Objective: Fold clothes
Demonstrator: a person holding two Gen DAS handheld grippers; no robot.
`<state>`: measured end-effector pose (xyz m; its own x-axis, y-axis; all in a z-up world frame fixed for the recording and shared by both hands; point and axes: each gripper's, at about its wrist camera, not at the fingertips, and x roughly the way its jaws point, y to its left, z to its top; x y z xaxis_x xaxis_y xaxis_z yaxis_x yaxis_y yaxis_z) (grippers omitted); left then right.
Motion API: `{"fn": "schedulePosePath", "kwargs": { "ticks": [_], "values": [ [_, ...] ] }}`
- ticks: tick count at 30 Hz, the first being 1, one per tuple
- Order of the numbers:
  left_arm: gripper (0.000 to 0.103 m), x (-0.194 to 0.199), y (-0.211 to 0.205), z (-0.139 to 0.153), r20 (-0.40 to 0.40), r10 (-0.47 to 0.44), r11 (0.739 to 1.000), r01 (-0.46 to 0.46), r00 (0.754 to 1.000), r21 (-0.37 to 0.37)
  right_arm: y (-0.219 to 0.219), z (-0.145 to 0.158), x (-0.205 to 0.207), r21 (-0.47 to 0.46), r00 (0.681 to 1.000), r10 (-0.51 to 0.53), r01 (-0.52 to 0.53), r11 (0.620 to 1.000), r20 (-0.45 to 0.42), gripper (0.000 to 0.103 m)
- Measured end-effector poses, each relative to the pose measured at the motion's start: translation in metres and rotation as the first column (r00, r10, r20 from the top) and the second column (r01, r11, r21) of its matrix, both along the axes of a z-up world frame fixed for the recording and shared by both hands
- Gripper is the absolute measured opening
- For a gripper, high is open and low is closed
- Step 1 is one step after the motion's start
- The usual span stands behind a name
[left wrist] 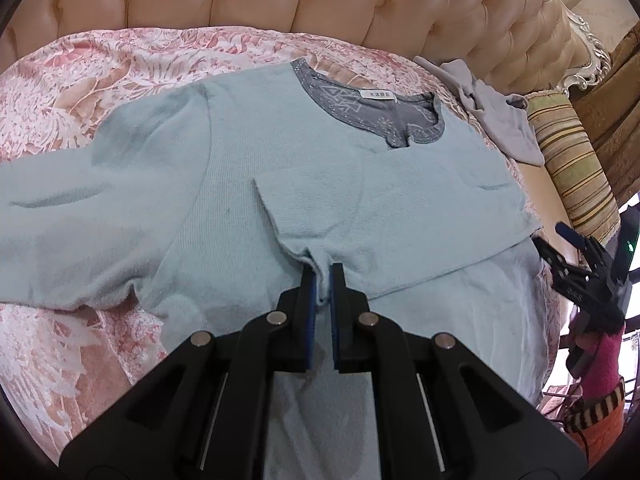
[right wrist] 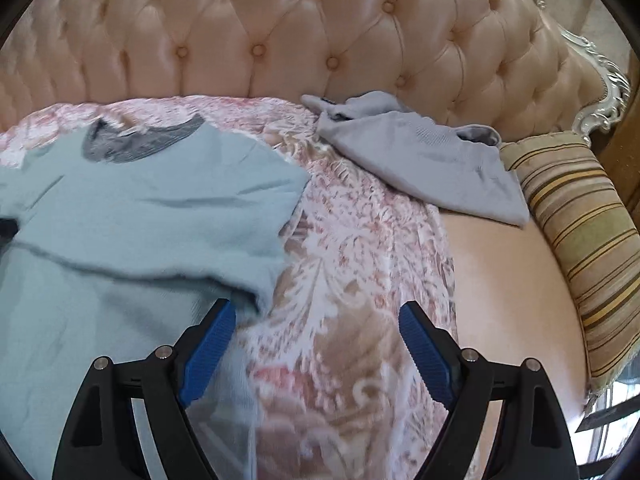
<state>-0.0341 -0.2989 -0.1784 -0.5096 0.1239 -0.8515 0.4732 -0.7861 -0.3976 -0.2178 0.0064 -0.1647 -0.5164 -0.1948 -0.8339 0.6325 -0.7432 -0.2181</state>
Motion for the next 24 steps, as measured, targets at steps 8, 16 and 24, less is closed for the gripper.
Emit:
{"fn": "schedulePosePath", "kwargs": {
  "ticks": [8,16,24],
  "values": [
    [0.010,0.001,0.005,0.003,-0.013,-0.008,1.000,0.008,1.000,-0.024,0.065,0.048,-0.034,-0.489,0.976,-0.026,0.132,0.862,0.218,0.085],
    [0.103,-0.005,0.030,0.011,-0.064,-0.104,0.982,0.093,0.993,-0.163,0.026,-0.012,-0.127,-0.550,0.830,0.021,0.350,0.759,0.557,0.015],
    [0.103,-0.007,0.030,-0.007,-0.032,-0.092,0.968,0.082,0.995,-0.239,0.001,-0.038,-0.144,-0.537,0.804,0.043,0.356,0.764,0.594,0.015]
  ]
}}
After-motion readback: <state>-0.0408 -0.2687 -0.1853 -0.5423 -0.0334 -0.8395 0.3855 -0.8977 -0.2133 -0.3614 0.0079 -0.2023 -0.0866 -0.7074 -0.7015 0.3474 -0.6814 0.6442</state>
